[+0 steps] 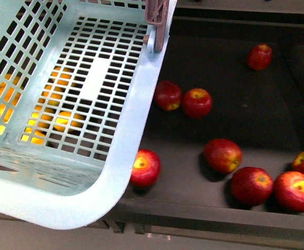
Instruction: Pick lemon and mango into basket
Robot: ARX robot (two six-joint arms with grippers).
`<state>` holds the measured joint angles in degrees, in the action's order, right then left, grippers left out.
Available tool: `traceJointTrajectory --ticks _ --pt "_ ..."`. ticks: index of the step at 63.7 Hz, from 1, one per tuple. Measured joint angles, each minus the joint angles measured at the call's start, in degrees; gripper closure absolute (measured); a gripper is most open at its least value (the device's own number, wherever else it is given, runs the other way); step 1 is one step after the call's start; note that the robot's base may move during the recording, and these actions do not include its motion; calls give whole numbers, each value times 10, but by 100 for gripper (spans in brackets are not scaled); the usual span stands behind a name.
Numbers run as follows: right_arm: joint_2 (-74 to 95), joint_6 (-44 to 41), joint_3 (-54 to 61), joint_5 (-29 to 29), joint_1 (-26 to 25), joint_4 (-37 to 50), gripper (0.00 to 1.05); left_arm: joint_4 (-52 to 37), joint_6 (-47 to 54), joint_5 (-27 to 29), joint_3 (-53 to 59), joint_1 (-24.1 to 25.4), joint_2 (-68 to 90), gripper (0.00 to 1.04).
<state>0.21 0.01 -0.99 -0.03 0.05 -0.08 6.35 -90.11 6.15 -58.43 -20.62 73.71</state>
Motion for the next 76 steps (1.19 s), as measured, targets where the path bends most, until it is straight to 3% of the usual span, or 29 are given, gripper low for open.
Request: traceJointTrajectory --ticks 76 --pt "0 0 0 0 0 0 9 0 -1 1 0 0 0 88"
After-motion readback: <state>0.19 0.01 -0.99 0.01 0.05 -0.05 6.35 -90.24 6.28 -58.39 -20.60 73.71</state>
